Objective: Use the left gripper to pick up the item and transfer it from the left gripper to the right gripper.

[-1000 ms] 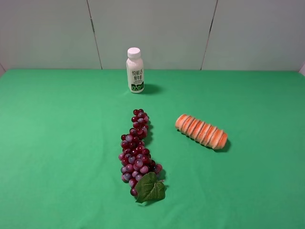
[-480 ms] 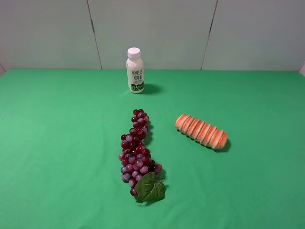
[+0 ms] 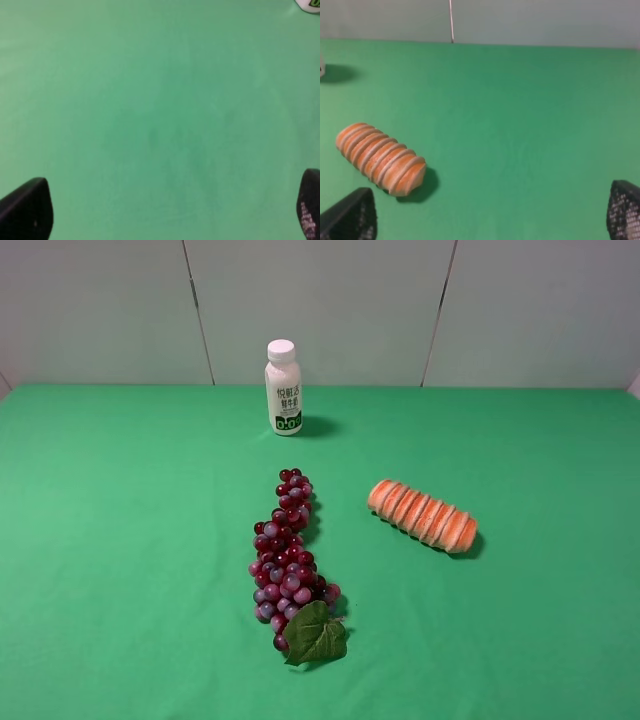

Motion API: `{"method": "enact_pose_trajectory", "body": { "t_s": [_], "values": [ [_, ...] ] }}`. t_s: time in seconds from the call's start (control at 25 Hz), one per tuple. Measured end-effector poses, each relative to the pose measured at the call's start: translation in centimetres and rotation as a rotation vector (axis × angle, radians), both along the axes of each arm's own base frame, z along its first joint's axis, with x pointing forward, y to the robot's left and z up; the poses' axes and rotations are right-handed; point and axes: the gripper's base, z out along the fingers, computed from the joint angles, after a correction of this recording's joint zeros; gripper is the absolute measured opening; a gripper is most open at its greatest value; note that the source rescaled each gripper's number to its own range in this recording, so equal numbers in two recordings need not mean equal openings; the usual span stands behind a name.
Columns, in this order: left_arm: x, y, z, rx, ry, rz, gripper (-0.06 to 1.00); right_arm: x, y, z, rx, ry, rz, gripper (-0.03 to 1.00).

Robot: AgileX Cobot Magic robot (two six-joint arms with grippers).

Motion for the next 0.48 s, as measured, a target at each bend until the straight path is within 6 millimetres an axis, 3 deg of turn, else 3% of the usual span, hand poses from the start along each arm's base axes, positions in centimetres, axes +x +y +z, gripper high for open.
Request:
{"method": "enact_pose_trajectory", "body": {
  "t_s": [0.48],
  "values": [
    [0.00, 0.00, 0.00, 0.000, 0.000, 0.000, 0.97, 0.00, 0.00, 0.00, 0.000, 0.000, 0.000, 1.00]
  ]
}}
